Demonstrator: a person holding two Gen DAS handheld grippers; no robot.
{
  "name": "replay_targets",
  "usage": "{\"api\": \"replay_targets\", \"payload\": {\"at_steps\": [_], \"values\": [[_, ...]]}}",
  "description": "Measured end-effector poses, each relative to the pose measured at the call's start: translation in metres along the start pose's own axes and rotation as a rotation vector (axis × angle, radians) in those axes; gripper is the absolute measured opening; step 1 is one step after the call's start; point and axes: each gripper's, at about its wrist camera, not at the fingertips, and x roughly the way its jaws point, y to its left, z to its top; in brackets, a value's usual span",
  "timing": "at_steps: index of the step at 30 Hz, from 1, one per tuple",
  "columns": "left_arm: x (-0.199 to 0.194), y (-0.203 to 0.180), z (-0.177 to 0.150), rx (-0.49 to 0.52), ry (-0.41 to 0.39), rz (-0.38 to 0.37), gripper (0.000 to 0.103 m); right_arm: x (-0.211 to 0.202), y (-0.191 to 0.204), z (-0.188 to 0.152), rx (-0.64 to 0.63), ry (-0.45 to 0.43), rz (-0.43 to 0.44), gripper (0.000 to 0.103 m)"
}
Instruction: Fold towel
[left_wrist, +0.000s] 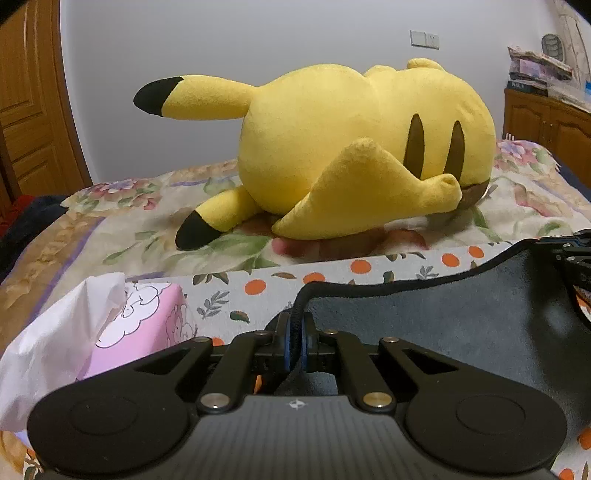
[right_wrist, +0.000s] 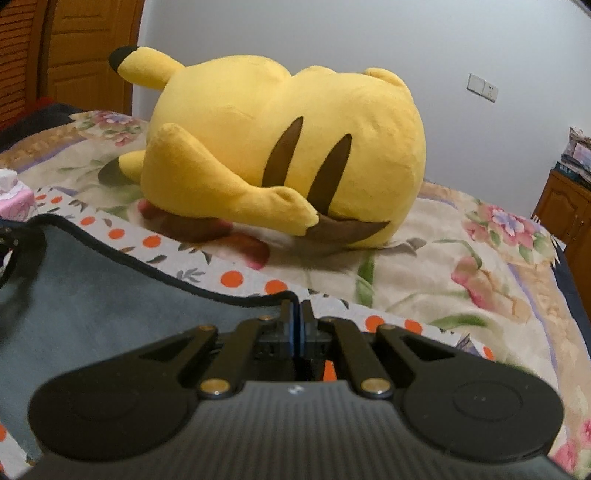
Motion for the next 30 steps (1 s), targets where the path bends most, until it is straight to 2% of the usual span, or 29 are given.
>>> {"api": "replay_targets", "payload": {"at_steps": [4, 6, 7, 12, 15, 16, 20, 23, 30], "values": [[-0.001, 0.0, -0.004, -0.007, 0.012, -0.018, 0.011, -0.007, -0.001, -0.003, 0.027, 0.0, 0.008, 0.007], [-0.004, -0.002, -0.006, -0.003, 0.017, -0.016, 0.025, -0.011, -0.001, -0.004, 0.036, 0.001, 0.008, 0.015], [-0.005, -0.003, -0.007, -0.002, 0.016, -0.017, 0.029, -0.014, -0.001, -0.004, 0.043, -0.003, 0.01, 0.015], [-0.016, -0.008, -0.008, -0.007, 0.012, -0.038, 0.039, -0.025, -0.001, -0.008, 0.071, -0.006, 0.019, 0.016], [-0.026, -0.011, -0.011, -0.001, 0.01, -0.052, 0.047, -0.035, 0.0, -0.013, 0.086, -0.012, 0.038, 0.045], [-0.029, -0.012, -0.012, 0.0, 0.011, -0.057, 0.048, -0.039, 0.0, -0.015, 0.09, -0.017, 0.047, 0.048], [-0.042, -0.015, -0.017, -0.005, 0.021, -0.067, 0.056, -0.054, 0.003, -0.021, 0.099, -0.014, 0.073, 0.048], [-0.054, -0.018, -0.022, 0.004, 0.028, -0.074, 0.058, -0.067, 0.004, -0.025, 0.103, -0.015, 0.08, 0.05], [-0.085, -0.028, -0.031, -0.015, 0.04, -0.093, 0.073, -0.099, 0.005, -0.033, 0.121, -0.018, 0.093, 0.062]]}}
